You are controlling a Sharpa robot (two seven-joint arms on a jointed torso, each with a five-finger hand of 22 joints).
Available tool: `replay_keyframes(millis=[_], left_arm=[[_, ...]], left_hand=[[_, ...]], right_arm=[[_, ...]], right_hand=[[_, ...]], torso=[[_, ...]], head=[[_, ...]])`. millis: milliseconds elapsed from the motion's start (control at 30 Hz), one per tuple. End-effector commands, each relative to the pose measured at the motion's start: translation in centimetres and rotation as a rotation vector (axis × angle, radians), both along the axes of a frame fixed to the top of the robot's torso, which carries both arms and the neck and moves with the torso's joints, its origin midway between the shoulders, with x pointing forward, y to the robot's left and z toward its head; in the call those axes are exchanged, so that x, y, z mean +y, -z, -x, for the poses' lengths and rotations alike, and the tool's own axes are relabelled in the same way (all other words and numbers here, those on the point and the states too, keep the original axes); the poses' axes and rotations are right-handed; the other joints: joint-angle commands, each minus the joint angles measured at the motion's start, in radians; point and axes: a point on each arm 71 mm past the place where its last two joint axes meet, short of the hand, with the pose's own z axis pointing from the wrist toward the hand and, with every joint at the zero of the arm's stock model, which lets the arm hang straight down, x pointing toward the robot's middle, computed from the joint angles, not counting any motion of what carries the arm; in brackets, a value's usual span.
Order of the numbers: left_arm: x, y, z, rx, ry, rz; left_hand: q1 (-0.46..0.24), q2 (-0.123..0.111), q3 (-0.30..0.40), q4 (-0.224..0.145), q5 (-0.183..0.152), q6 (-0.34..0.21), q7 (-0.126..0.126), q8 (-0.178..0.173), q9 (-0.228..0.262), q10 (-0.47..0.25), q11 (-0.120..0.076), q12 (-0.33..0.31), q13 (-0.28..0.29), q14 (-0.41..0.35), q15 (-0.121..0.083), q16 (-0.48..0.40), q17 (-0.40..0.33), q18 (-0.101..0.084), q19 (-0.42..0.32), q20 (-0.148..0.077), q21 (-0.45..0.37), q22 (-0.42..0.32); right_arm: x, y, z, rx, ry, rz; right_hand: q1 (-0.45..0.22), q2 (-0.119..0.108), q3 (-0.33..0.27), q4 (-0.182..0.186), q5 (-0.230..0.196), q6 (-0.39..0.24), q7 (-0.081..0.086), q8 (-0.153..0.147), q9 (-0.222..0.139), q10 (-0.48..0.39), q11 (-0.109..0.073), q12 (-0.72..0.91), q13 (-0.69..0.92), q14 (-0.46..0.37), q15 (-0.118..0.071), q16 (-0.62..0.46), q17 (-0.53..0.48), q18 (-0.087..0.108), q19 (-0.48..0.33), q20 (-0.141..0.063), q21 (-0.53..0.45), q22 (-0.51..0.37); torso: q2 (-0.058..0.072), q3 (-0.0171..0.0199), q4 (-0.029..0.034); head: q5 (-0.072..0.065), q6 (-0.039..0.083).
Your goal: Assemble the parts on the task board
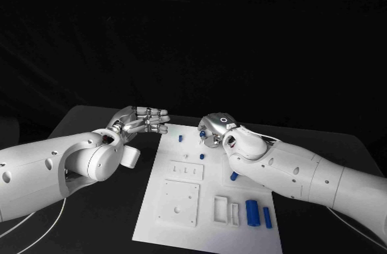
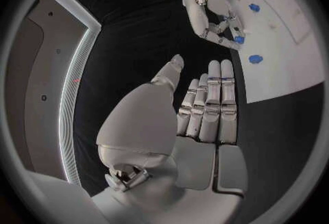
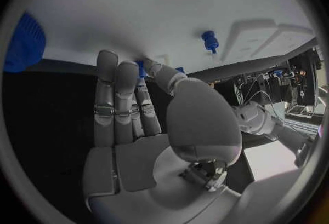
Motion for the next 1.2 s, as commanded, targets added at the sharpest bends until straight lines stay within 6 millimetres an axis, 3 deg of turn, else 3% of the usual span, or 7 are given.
replay_keyframes(millis=[33,533,700,833,900,933,1200], left_arm=[[-0.1,-0.2,0.0,-0.007,0.014,0.002],[0.9,-0.2,-0.3,-0.011,-0.015,-0.003],[1.1,-0.2,-0.3,-0.012,-0.017,-0.003],[1.3,-0.2,-0.3,-0.013,-0.019,-0.003],[1.4,-0.2,-0.3,-0.013,-0.02,-0.002],[1.4,-0.2,-0.3,-0.013,-0.02,-0.002],[1.4,-0.2,-0.3,-0.013,-0.016,-0.001]], left_hand=[[0.002,0.011,-0.001,-0.004,-0.006,-0.007,0.002,0.0,-0.001,-0.005,-0.001,0.0,0.002,0.002,0.007,0.003,-0.001,-0.003,0.0,0.003,0.005,-0.002],[0.001,0.011,-0.002,-0.004,-0.006,-0.01,0.003,0.0,-0.001,-0.007,0.0,0.0,0.002,0.002,0.007,0.003,-0.001,-0.003,0.0,0.003,0.006,-0.002],[0.001,0.011,-0.002,-0.004,-0.006,-0.01,0.003,0.0,-0.001,-0.007,0.0,0.0,0.002,0.002,0.007,0.003,-0.001,-0.003,0.0,0.003,0.006,-0.002],[0.001,0.011,-0.002,-0.004,-0.006,-0.01,0.003,0.0,-0.001,-0.007,0.0,0.0,0.002,0.002,0.007,0.003,-0.001,-0.003,0.0,0.003,0.006,-0.002],[0.003,0.011,-0.001,-0.005,-0.006,-0.006,0.002,0.0,-0.001,-0.005,-0.001,0.0,0.002,0.003,0.006,0.003,0.0,-0.003,0.0,0.003,0.008,-0.003],[0.003,0.011,-0.001,-0.005,-0.006,-0.006,0.002,0.0,-0.001,-0.005,-0.001,0.0,0.002,0.003,0.006,0.003,0.0,-0.003,0.0,0.003,0.008,-0.003],[0.003,0.011,-0.001,-0.005,-0.006,-0.006,0.002,0.0,-0.001,-0.005,-0.001,0.0,0.002,0.003,0.006,0.003,0.0,-0.003,0.0,0.003,0.008,-0.003]], right_arm=[[-0.4,-0.2,0.3,-0.013,-0.008,-0.022],[-5.4,-3.8,2.2,-0.006,0.021,-0.134],[-7.7,-4.9,2.8,0.025,0.039,-0.18],[-9.8,-5.2,2.9,0.065,0.067,-0.205],[-10.6,-5.1,2.9,0.086,0.08,-0.204],[-10.8,-5.1,2.8,0.093,0.084,-0.204],[-12.4,-4.1,2.1,0.17,0.123,-0.191]], right_hand=[[0.023,-0.006,-0.033,0.015,0.002,-0.01,-0.005,-0.001,-0.001,-0.022,0.006,0.0,0.0,0.0,0.007,-0.003,-0.004,0.017,0.018,0.008,-0.018,-0.01],[0.02,-0.035,-0.084,0.063,0.008,-0.032,-0.023,-0.001,-0.002,0.035,-0.007,0.001,0.001,-0.001,-0.005,-0.007,-0.006,0.014,0.029,-0.001,-0.047,-0.014],[-0.011,-0.037,-0.016,0.067,0.021,-0.001,0.006,0.002,0.001,0.182,-0.043,0.008,0.004,0.002,-0.028,0.0,0.002,-0.006,0.031,-0.023,-0.041,-0.002],[-0.004,-0.023,-0.036,0.067,0.023,0.043,-0.009,0.001,0.004,0.375,-0.107,0.046,0.039,0.001,-0.07,0.008,0.02,-0.036,0.03,-0.06,-0.03,0.015],[-0.01,-0.033,-0.072,0.066,0.04,0.045,-0.015,0.001,0.004,0.42,-0.123,0.109,0.109,0.003,-0.084,0.01,0.028,-0.057,0.032,-0.079,-0.026,0.022],[-0.006,-0.014,-0.135,0.066,0.087,0.052,-0.016,0.009,0.006,0.332,-0.13,0.225,0.286,0.002,-0.094,0.015,0.048,-0.083,0.034,-0.098,-0.009,0.039],[-0.026,-0.001,-0.279,0.068,0.197,0.006,-0.016,0.001,0.018,0.173,-0.126,0.716,0.888,-0.016,-0.087,0.091,0.184,-0.074,0.039,-0.087,0.226,0.203]], torso=[[0.0,0.0011,-0.0006],[-0.003,0.0103,-0.0181],[-0.006,0.0155,-0.0262],[-0.009,0.0191,-0.0347],[-0.01,0.0203,-0.0372],[-0.01,0.0211,-0.0381],[-0.008,0.0202,-0.0338]], head=[[0.0,0.003],[-0.007,0.024],[-0.013,0.032],[-0.013,0.036],[-0.015,0.036],[-0.015,0.036],[-0.023,0.034]])
